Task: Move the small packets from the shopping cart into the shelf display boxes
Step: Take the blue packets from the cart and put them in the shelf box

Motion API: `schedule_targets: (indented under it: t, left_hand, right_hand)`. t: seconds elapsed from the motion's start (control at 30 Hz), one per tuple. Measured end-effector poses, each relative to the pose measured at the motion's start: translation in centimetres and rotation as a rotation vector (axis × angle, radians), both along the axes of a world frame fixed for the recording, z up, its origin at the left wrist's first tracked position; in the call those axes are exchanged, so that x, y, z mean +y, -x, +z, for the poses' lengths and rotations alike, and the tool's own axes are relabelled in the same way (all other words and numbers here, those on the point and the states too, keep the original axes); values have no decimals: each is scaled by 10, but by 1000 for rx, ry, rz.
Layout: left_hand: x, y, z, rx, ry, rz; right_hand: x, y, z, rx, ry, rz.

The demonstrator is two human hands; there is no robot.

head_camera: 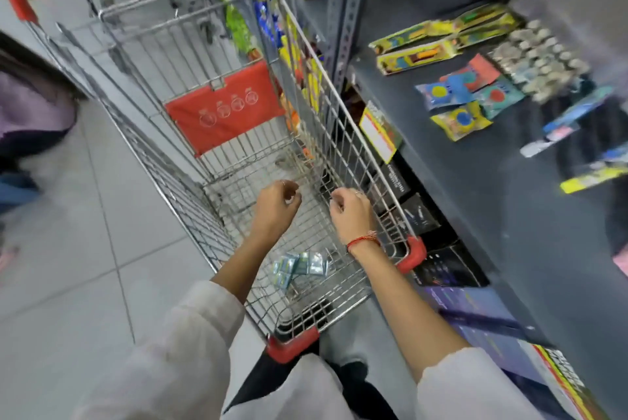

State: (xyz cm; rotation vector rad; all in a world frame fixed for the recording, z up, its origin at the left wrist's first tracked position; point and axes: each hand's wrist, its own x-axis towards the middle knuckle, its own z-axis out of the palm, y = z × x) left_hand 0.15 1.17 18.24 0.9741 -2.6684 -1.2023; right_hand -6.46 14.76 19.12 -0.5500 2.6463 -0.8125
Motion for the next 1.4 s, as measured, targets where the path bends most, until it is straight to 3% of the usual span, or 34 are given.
schedule_targets:
  t: [0.37,0.67,0.87,1.03,1.13,1.3,1.4]
  left_hand:
    - [0,-43,-118,-550,-195,138]
    - [32,-65,-174,-802,-222,134]
    - [33,-61,-181,-846,-274,276]
    - [30,-63,-171,-847,-289,170]
    - [33,-59,-158,-799,-339,97]
    - [35,-50,-118,-677,-258,-20]
    - [31,-46,-88,-540,-262,14]
  right_hand:
    - [-31,-20,-123,-340,-339,180]
    - [-28,-43,-189,-334,-606,414]
    - [-31,-47,-208,-233,-732,483]
    - [-27,-42,-200,-426,-737,417]
    - [-24,-35,-182,-446,-684,340]
    - [-15,-18,-140,-469,-539,159]
    - [-5,-6,-101,-472,-352,6]
